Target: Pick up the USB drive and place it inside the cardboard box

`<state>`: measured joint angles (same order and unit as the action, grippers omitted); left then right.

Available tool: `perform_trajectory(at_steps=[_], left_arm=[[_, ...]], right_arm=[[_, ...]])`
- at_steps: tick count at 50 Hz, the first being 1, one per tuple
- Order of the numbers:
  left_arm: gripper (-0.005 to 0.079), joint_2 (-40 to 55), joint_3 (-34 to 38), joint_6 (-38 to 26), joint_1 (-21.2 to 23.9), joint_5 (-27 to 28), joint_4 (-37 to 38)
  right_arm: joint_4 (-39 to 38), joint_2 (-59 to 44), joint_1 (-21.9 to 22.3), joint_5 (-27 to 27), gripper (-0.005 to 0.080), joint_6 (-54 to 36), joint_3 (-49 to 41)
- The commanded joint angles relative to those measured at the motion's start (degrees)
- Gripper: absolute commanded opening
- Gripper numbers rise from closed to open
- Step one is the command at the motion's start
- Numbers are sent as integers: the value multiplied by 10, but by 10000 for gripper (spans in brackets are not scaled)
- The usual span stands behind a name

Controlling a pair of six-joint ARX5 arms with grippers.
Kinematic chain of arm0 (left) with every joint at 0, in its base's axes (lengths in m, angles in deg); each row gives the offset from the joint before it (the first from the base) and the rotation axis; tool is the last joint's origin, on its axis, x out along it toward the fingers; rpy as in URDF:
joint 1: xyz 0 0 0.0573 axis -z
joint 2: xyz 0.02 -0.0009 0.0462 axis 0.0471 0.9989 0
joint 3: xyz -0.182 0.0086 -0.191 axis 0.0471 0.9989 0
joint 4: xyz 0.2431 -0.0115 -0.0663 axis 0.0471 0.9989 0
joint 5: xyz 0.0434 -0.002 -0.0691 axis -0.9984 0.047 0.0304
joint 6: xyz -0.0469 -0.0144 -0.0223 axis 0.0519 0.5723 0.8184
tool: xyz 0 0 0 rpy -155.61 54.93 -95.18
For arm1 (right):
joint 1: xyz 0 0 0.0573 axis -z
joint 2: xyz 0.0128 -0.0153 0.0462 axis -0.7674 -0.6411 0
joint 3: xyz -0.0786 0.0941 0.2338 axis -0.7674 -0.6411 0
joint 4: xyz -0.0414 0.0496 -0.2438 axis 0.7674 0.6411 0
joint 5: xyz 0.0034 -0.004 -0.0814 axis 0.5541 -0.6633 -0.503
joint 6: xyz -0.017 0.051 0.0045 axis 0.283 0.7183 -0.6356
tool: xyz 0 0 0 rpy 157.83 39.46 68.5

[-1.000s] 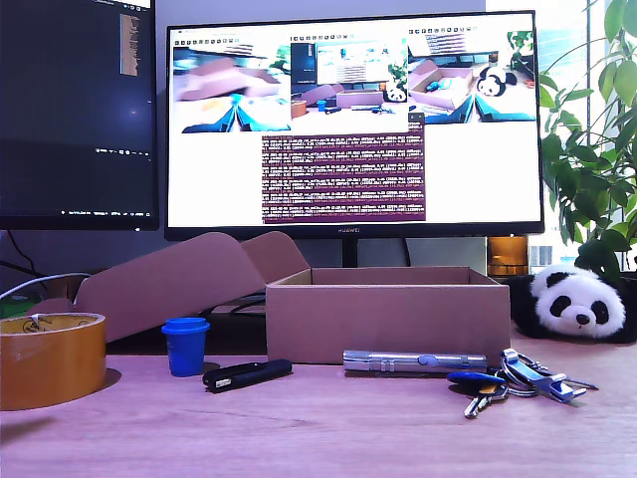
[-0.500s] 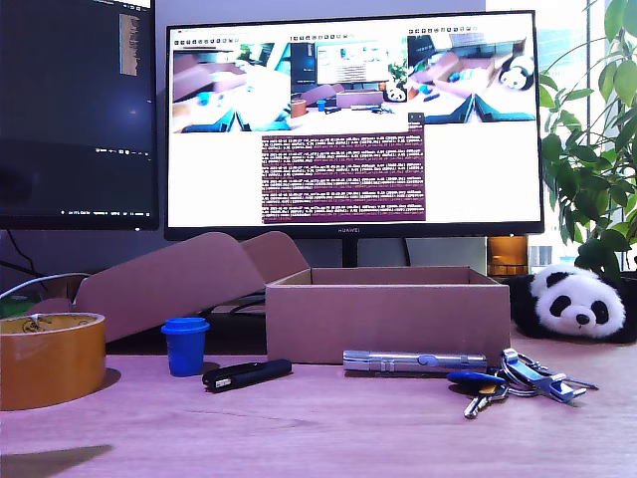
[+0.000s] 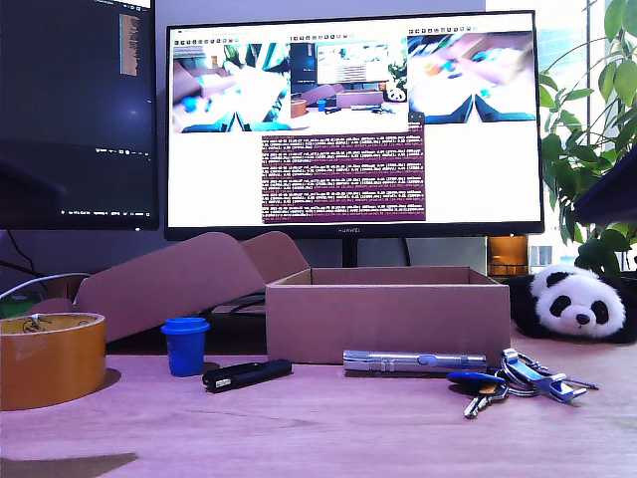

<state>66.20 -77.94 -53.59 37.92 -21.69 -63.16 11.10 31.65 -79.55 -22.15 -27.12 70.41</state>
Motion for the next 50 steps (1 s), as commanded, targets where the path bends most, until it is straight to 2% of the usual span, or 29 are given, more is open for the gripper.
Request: perform_trajectory(at_steps=[1, 15, 23, 32, 36, 43, 45, 50], left_arm=[[-21, 33, -13, 0, 9, -12, -24], [-21, 220, -65, -4, 42, -70, -98], [-21, 330, -121, 0, 60, -101, -95], [-14, 442, -196, -5, 76, -165, -62], [69, 481, -226, -17, 77, -168, -50], [352, 537, -264, -20, 70, -152, -33], [381, 551, -274, -19, 62, -131, -24], [383, 582, -304, -20, 29, -81, 15]], right_arm=[[-11, -10, -7, -2, -13, -2, -2], [-26, -35, -11, -24, -13, -23, -2], [-28, -38, -11, -31, -13, -31, -2], [-29, -51, -10, -47, -13, -32, -2], [-29, -58, -9, -46, -13, -31, -2], [-30, -67, -9, -46, -13, -31, -2], [-30, -69, -9, -46, -13, -31, -2], [-30, -69, -9, -45, -13, -31, -2]])
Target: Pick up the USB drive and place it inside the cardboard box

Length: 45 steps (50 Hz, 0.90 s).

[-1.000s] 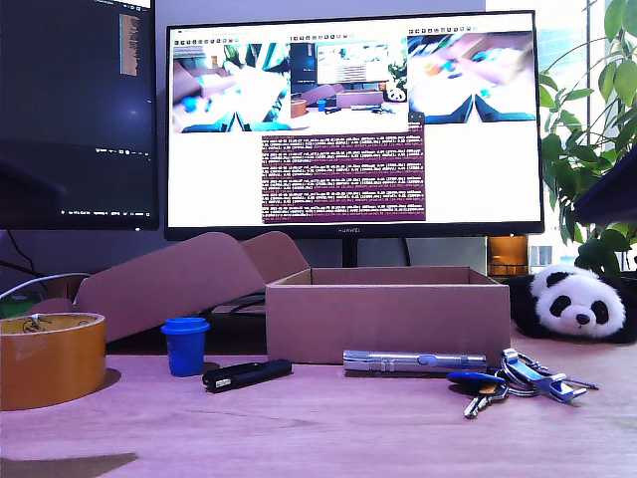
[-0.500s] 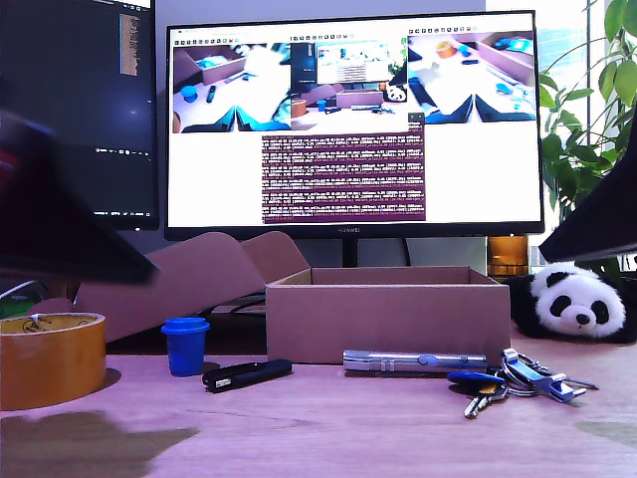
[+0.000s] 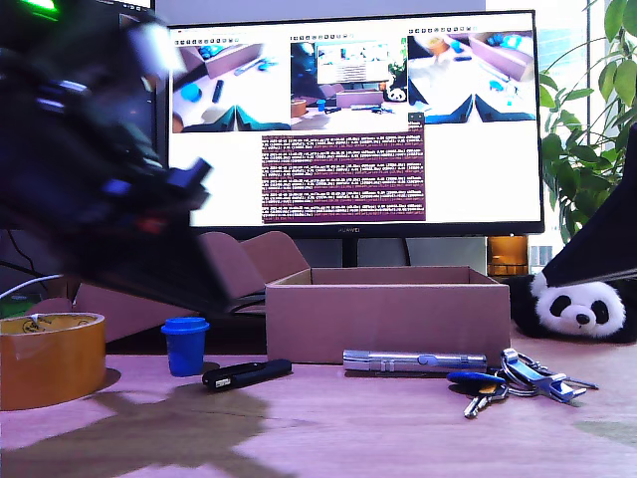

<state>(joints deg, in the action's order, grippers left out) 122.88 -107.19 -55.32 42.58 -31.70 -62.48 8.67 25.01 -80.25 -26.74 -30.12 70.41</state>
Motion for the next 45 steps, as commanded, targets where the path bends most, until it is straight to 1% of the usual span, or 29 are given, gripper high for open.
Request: perform_trajectory(at_steps=[1, 2, 7, 9, 11, 13, 34, 39, 45], left_arm=[[383, 19, -15, -2, -24, 22, 14], [383, 24, -20, -2, -30, 34, 18], [383, 37, -40, -14, -58, 52, 30], [383, 37, -44, -33, -65, 53, 32], [383, 37, -46, -35, -70, 56, 32], [383, 37, -47, -56, -73, 62, 32], [381, 57, -47, -78, -75, 68, 23], [381, 61, -47, -83, -75, 67, 11], [379, 70, -47, -86, -75, 59, 3]], right_arm=[[-6, -3, -2, 1, -13, -1, -2], [-6, -3, -2, 1, -13, -1, -2], [-6, -3, -2, 1, -13, -1, -2], [-6, -3, -2, 1, -13, -1, -2], [-6, -3, -2, 1, -13, -1, -2], [-8, -3, -2, 1, -13, -1, -2], [-15, -3, -2, 1, -13, -1, -2], [-15, -3, -2, 1, -13, -1, -2], [-17, -3, -2, 0, -13, -1, -2]])
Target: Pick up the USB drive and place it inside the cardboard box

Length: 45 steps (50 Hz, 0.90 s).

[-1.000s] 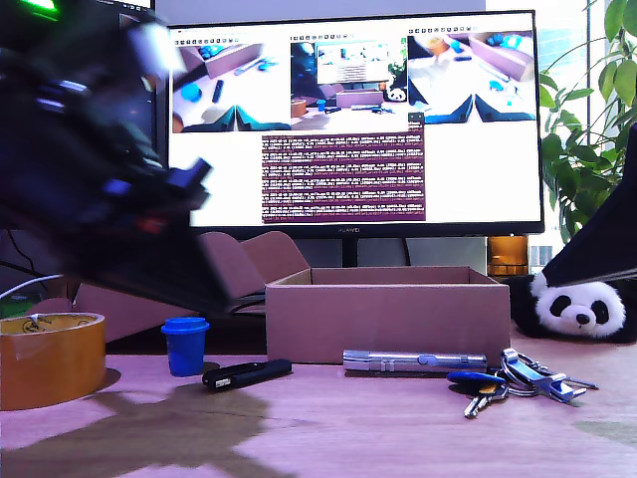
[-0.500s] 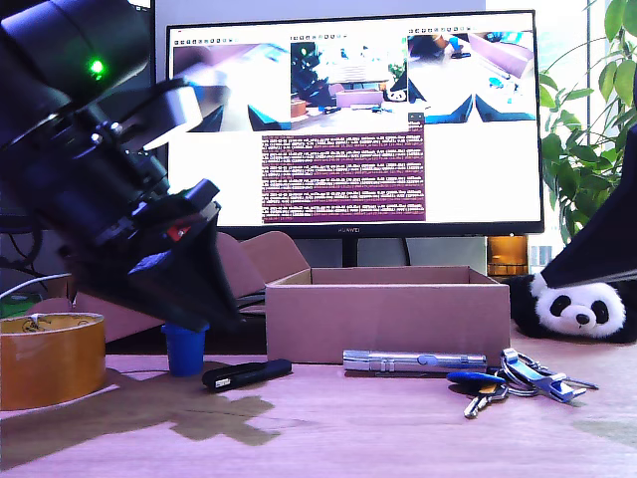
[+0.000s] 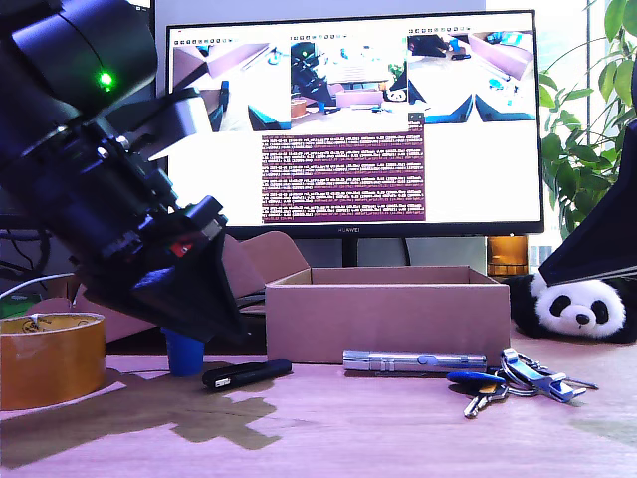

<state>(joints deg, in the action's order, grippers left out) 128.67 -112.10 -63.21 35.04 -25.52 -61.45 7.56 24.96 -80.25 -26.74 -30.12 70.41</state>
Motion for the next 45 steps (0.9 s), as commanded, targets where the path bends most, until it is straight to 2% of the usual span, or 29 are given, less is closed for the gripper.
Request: perform_trajectory(at_steps=[1, 13, 29, 45], left_arm=[[379, 14, 3, -7, 1, -9, -7], [379, 28, 3, -25, -14, -20, -9], [379, 34, 3, -45, -36, 22, -30], [377, 73, 2, -54, -36, 25, -47]], right_arm=[[-6, -2, -2, 0, -13, -1, -2], [-7, -2, -2, 0, -13, -1, -2], [-8, -2, -2, 0, -13, -1, -2], [-11, -2, -2, 0, -13, -1, -2]])
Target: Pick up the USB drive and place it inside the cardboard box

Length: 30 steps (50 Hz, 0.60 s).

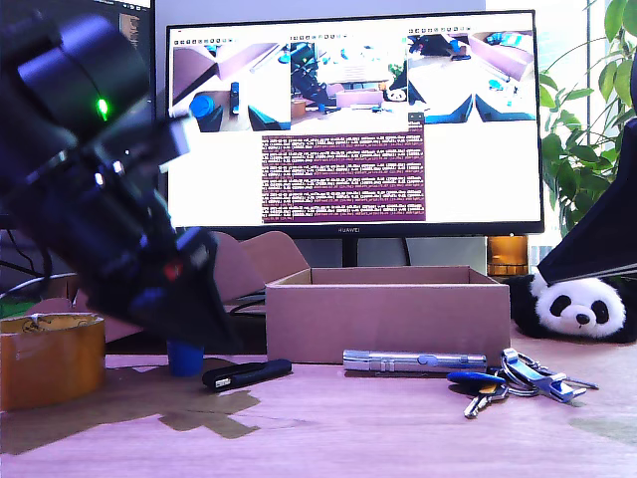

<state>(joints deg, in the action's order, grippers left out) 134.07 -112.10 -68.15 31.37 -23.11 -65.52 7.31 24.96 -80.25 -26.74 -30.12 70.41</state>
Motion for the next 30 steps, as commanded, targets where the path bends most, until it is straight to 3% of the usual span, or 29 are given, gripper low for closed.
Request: perform_trajectory(at_steps=[1, 19, 30], left_arm=[[377, 23, 2, -4, 1, -1, -7], [371, 57, -5, -5, 2, -5, -22], [298, 57, -5, -5, 4, -3, -35]], right_arm=[[-10, -2, -2, 0, -13, -1, -2], [-14, -2, -2, 0, -13, -1, -2], [-14, -2, -2, 0, -13, -2, -2]])
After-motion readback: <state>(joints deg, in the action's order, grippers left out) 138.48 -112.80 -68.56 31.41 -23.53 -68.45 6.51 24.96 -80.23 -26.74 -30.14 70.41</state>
